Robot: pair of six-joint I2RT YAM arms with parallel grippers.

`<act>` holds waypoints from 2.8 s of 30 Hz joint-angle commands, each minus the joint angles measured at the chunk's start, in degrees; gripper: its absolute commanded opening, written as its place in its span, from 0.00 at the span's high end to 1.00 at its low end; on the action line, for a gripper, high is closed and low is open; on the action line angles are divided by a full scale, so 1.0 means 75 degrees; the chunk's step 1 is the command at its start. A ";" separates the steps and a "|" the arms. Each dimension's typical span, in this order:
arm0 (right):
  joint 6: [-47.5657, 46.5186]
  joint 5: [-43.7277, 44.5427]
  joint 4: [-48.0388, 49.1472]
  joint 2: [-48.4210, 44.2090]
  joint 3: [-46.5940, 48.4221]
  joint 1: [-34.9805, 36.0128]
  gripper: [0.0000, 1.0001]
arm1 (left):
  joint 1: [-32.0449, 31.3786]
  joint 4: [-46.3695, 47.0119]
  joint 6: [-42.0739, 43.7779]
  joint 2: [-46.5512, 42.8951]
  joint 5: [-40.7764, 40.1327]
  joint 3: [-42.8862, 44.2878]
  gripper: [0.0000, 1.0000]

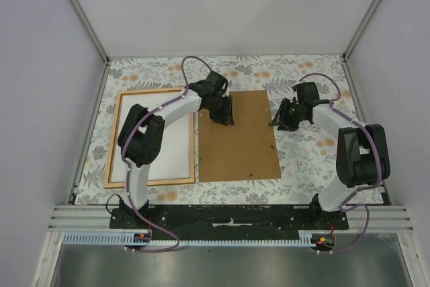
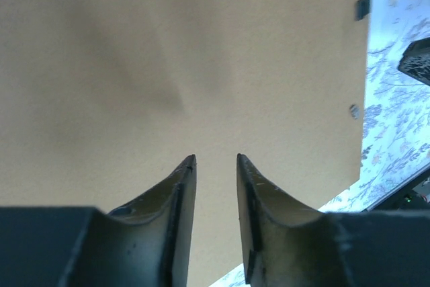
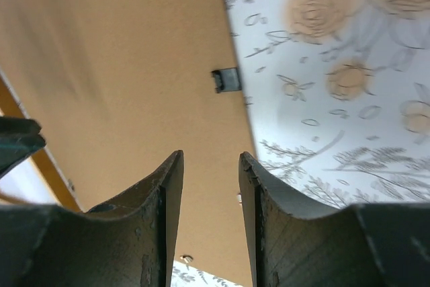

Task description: Put the photo into the frame

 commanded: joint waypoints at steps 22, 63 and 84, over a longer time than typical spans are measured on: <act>0.0522 0.1826 0.0076 -0.1196 -0.0695 -0.0493 0.60 | -0.2419 0.0360 -0.0417 0.1832 -0.5088 0.2887 0.55; 0.0616 0.2424 -0.0943 -0.3995 -0.1431 -0.1313 0.59 | -0.3298 -0.0133 -0.1025 0.4013 -0.6165 0.5080 0.65; 0.0627 0.2248 -0.0814 -0.3913 -0.1584 -0.1418 0.59 | -0.3380 -0.0871 -0.0990 0.4083 -0.6130 0.4904 0.77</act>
